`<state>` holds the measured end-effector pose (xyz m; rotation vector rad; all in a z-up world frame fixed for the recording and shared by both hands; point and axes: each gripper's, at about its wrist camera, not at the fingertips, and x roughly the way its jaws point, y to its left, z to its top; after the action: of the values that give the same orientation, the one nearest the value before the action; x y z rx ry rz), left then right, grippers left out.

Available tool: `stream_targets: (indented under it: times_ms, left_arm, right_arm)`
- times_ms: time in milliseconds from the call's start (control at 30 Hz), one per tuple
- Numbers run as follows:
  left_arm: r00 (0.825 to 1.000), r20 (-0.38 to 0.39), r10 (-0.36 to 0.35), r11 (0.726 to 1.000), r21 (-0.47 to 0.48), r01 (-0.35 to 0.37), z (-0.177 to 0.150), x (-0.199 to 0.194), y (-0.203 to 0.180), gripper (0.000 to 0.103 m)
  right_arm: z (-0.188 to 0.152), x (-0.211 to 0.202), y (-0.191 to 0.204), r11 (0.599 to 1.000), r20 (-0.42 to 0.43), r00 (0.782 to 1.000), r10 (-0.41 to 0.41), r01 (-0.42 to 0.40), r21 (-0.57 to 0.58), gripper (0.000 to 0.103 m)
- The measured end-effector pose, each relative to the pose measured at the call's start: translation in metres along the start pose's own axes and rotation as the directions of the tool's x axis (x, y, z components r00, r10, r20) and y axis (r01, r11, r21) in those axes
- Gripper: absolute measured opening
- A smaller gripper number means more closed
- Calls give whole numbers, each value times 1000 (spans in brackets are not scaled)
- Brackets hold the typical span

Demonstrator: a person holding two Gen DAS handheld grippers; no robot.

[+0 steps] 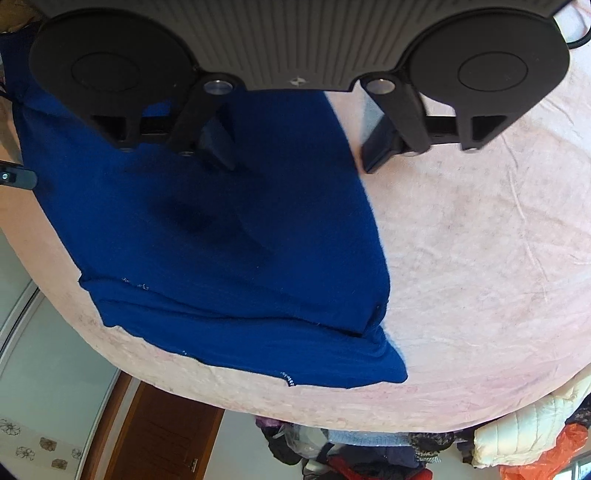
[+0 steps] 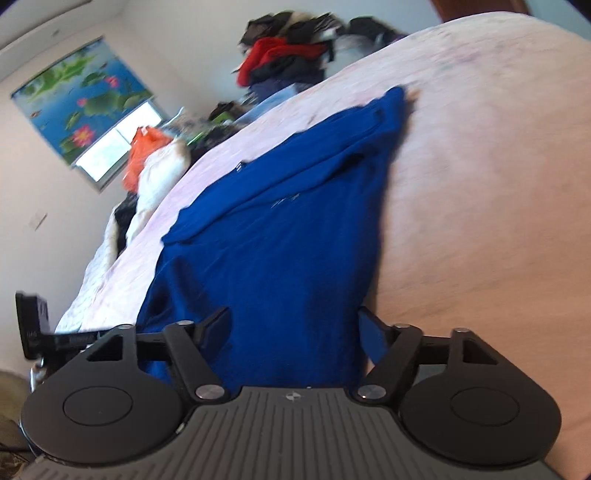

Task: Fold small clothes
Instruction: 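Close both grippers on the sweater hem, then lift the hem with both grippers and fold it toward the collar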

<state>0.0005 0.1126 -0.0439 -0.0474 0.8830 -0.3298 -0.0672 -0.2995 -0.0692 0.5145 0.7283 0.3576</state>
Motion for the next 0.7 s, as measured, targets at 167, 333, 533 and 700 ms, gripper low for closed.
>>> stream_targets:
  times_ms: [167, 333, 533, 700]
  left_arm:
    - [1000, -7, -4, 1000, -18, 3, 9, 3, 0, 5]
    - [992, 109, 62, 996, 58, -69, 37, -4, -11, 5]
    - [983, 89, 158, 984, 64, -164, 61, 26, -15, 6]
    - [990, 57, 127, 992, 10, -128, 49, 15, -1, 10]
  right_arm:
    - [5, 13, 0, 1000, -12, 1000, -26, 26, 17, 11]
    - [38, 12, 9, 997, 79, 995, -59, 63, -51, 11]
    - [72, 52, 11, 966, 101, 975, -196, 210, -153, 12]
    - [57, 48, 8, 968, 95, 973, -211, 221, -118, 35]
